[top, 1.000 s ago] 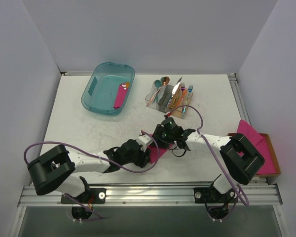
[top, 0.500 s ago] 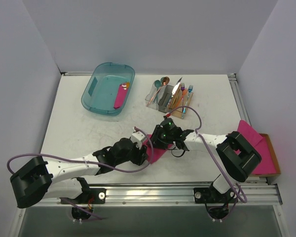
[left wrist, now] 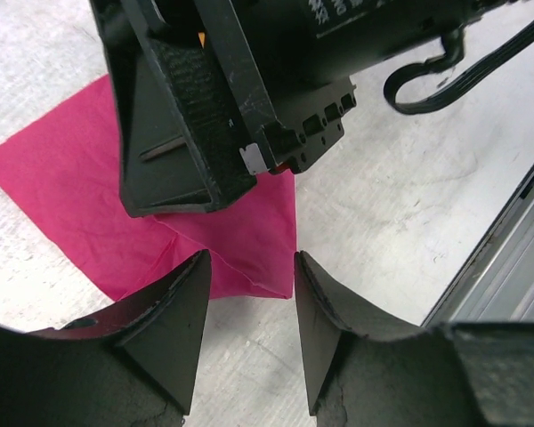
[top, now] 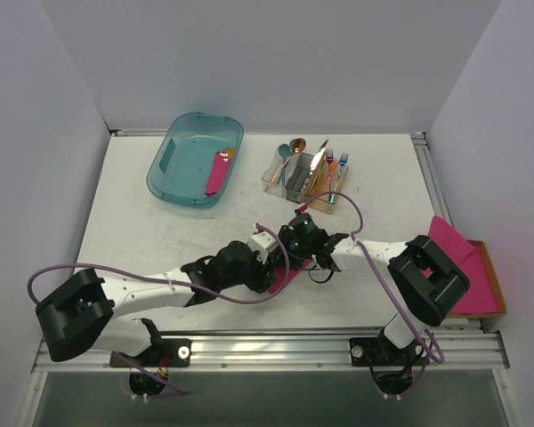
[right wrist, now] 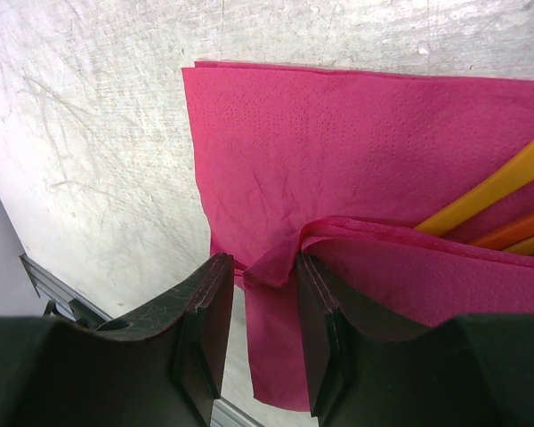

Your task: Place the utensils on the paper napkin and roll it up

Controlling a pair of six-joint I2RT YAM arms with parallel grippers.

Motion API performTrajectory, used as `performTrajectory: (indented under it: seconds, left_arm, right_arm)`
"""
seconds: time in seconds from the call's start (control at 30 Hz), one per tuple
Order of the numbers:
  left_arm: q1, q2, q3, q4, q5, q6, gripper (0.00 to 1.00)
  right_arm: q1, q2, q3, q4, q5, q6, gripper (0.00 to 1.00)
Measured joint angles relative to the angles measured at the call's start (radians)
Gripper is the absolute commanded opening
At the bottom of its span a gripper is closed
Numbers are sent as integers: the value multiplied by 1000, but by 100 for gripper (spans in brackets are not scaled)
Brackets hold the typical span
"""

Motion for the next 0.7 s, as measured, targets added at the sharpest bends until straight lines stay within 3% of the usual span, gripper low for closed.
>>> performTrajectory:
  seconds: [0.7]
  left_arm:
    - [-13, 141, -46, 86, 10, 10, 49]
  right_arm:
    - [-6, 7, 14, -4, 0, 0, 34]
